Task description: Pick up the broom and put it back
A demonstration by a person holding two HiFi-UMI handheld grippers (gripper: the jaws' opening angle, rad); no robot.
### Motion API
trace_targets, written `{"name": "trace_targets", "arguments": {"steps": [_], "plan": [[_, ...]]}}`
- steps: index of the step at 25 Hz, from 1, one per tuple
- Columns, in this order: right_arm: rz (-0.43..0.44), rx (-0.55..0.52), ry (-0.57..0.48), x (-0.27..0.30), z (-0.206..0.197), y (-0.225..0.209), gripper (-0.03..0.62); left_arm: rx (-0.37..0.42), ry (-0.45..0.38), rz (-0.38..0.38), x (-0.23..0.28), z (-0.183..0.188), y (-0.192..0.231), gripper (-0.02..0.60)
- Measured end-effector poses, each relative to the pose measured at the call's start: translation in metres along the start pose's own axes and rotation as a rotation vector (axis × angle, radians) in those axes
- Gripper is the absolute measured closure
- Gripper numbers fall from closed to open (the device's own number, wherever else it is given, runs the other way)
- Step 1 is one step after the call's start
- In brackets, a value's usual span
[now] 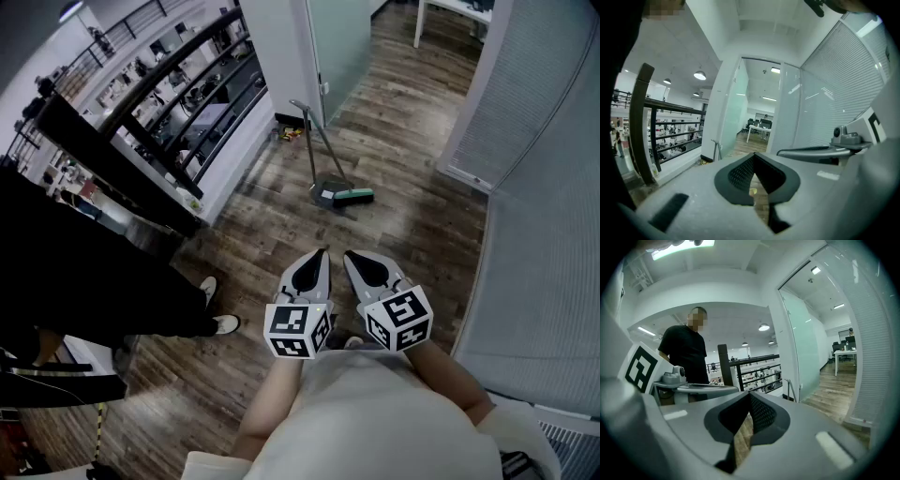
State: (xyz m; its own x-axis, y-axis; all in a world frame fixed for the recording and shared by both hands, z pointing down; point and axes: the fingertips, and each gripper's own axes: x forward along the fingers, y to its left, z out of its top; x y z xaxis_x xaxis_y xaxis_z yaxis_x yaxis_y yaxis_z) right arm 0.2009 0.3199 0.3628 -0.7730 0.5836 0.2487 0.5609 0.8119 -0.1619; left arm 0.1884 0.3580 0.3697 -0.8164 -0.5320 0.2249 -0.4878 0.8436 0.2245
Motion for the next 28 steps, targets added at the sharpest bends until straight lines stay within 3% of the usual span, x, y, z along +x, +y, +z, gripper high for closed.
{"name": "trace_targets", "arguments": {"steps": [28], "plan": [[0.021,0.006,0.0,0.0022,0.0034,-0.0062,0.589,-0.017,-0.009,0.022,0.0066,0.0018,-0.0019,0.577]]}}
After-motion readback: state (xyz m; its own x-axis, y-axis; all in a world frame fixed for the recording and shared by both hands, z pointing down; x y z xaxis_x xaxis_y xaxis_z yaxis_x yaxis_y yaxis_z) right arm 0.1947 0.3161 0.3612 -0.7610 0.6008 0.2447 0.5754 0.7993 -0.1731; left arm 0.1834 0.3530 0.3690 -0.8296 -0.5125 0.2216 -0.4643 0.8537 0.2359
